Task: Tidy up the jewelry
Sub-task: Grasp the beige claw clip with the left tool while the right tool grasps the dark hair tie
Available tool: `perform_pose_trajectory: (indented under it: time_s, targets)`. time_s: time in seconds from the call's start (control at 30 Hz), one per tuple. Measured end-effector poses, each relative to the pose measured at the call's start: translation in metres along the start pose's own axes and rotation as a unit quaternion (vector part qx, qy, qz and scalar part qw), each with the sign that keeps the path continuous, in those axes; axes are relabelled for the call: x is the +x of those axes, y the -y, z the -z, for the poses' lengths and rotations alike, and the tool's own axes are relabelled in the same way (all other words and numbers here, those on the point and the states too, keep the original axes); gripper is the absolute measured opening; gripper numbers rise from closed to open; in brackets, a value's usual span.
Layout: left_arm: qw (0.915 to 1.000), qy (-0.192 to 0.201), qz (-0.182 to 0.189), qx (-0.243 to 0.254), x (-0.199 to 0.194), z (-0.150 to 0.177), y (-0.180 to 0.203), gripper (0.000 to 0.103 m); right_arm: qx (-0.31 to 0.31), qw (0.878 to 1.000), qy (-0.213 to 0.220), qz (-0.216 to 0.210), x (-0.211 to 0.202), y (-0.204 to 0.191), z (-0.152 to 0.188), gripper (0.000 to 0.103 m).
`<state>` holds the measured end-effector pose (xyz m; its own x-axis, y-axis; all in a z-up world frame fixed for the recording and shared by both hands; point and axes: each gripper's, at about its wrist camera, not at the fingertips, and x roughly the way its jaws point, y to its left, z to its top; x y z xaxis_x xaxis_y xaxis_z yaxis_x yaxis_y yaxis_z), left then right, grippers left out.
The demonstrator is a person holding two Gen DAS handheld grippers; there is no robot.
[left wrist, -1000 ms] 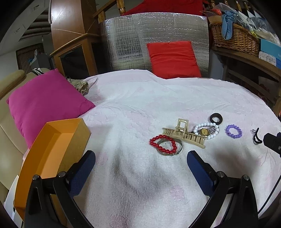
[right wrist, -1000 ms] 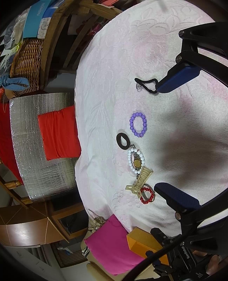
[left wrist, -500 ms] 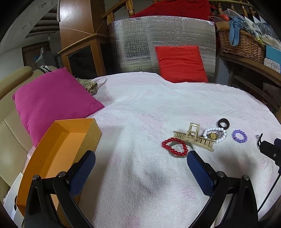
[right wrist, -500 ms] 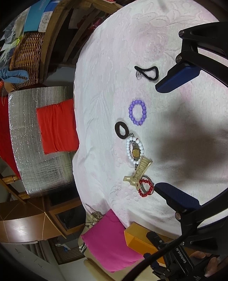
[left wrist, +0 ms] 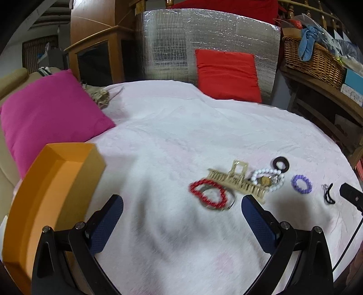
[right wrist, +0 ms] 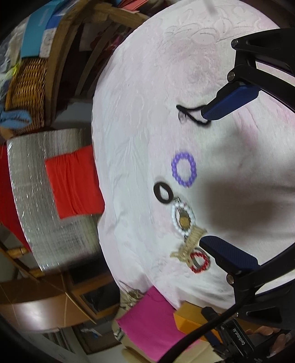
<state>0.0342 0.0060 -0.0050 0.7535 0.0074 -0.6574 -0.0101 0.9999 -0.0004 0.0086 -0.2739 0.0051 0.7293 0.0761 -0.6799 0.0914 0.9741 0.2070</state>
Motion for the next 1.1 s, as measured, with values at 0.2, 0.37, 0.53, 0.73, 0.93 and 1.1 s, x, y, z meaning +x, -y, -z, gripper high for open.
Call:
perform_pose_trajectory:
  time_s: [0.2,0.37,0.53,0.73,0.93,1.1]
  targets:
    - [0.999,0.004,0.025,0.036,0.033,-0.015,0.036,0.103,0.034,0.999,-0.01,0.006,0.01,0.026,-0.011,0.103]
    - [0.9973,-0.033,0.038,0.053,0.071,-0.019,0.053,0.103,0.066,0.998,-0.016,0.003,0.017,0.048,-0.021,0.103]
    - [0.9955,-0.046,0.053,0.063,0.09,-0.021,0.056,0.102,0.073,0.997,-0.019,0.019,0.025,0.066,-0.032,0.103]
    - [0.9896,-0.073,0.102,0.071,0.101,-0.021,0.062,0.054,0.086,0.996,-0.032,0.014,0.043,0.091,-0.044,0.086]
    - [0.9859,-0.084,0.131,0.062,0.106,-0.02,0.061,0.036,0.049,0.995,-0.074,-0.038,0.083,0.061,-0.05,0.073]
    - [0.9859,-0.07,0.132,0.075,0.098,-0.022,0.061,0.028,0.026,0.993,-0.093,-0.063,0.12,0.024,-0.054,0.061]
